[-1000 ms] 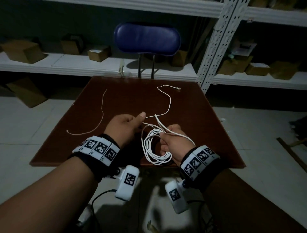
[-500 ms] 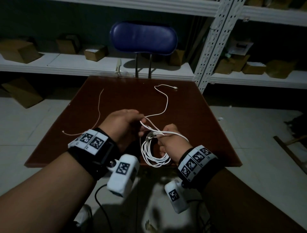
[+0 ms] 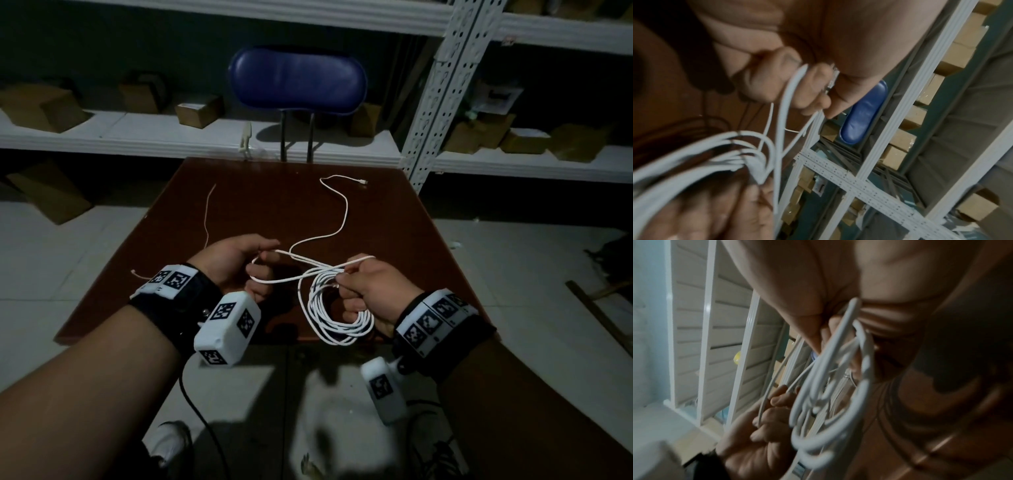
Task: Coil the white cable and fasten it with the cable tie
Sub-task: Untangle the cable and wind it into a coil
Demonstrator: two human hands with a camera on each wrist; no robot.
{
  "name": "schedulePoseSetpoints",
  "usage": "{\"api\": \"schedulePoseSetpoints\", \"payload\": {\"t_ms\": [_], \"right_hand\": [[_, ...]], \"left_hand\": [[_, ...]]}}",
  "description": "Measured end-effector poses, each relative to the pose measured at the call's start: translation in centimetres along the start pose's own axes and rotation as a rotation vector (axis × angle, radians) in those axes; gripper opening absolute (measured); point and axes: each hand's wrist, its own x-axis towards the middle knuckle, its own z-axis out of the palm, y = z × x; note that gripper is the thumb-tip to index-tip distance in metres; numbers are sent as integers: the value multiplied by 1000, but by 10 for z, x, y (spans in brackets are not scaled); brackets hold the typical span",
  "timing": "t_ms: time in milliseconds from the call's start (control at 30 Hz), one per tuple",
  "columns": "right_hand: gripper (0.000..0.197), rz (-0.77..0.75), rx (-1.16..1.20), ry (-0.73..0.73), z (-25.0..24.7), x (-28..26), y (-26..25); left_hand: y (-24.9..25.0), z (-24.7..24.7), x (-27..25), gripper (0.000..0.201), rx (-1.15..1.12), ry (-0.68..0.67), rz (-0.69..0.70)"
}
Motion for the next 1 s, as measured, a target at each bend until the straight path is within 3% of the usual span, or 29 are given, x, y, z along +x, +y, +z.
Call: {"api": "schedulePoseSetpoints", "payload": {"t_ms": [67, 167, 267, 367, 567, 867, 1000], "right_hand": [[24, -48, 20, 82, 0, 2, 1], [26, -125, 22, 201, 1, 5, 2], [24, -153, 98, 255, 3, 7, 2], [16, -174, 166, 264, 6, 7, 0], [12, -216, 274, 234, 10, 9, 0], [8, -231, 233, 257, 12, 11, 0], [9, -244, 201, 247, 14, 12, 3]], "left_hand": [[-5, 7, 0, 37, -20, 37, -1], [-17, 19, 1, 31, 89, 162, 113], [-28, 25, 3, 21, 285, 265, 248], [-35, 24, 7, 16, 407, 318, 266], [-45, 25, 16, 14, 376, 259, 277], [-44, 19, 16, 19, 361, 181, 274], [-45, 24, 20, 23, 223, 162, 312]]}}
